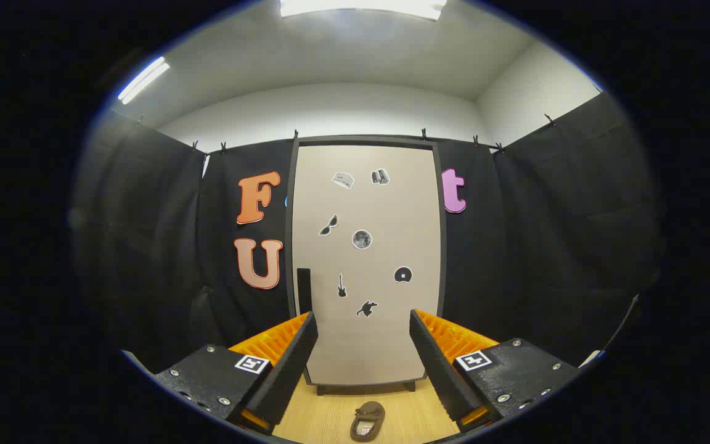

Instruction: Open the shoe cabinet door, grab the shoes and put them into the shoe cabinet, then close the shoe cabinet door.

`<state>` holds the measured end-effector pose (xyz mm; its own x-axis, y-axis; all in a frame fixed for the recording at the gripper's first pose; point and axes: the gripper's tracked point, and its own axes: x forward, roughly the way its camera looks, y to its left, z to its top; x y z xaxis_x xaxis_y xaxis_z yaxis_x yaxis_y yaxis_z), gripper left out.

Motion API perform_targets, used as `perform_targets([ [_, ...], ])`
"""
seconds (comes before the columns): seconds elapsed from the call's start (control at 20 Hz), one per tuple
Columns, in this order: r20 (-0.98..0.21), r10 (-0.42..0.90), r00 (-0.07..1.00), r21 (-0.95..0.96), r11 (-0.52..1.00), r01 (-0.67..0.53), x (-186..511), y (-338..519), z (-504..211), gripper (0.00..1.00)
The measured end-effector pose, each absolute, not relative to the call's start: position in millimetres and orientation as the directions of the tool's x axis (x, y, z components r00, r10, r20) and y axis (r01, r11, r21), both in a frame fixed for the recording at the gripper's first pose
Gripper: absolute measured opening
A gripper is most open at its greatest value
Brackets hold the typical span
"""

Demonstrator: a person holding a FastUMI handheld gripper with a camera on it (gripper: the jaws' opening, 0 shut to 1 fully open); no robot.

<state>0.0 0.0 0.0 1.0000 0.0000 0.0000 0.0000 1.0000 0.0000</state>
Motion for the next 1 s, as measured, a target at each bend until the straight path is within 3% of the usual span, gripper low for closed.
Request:
perform_targets([
  [1.0,-0.013,0.026,1.0,0.026,0.999,-0.025,9,15,-4,0.94],
])
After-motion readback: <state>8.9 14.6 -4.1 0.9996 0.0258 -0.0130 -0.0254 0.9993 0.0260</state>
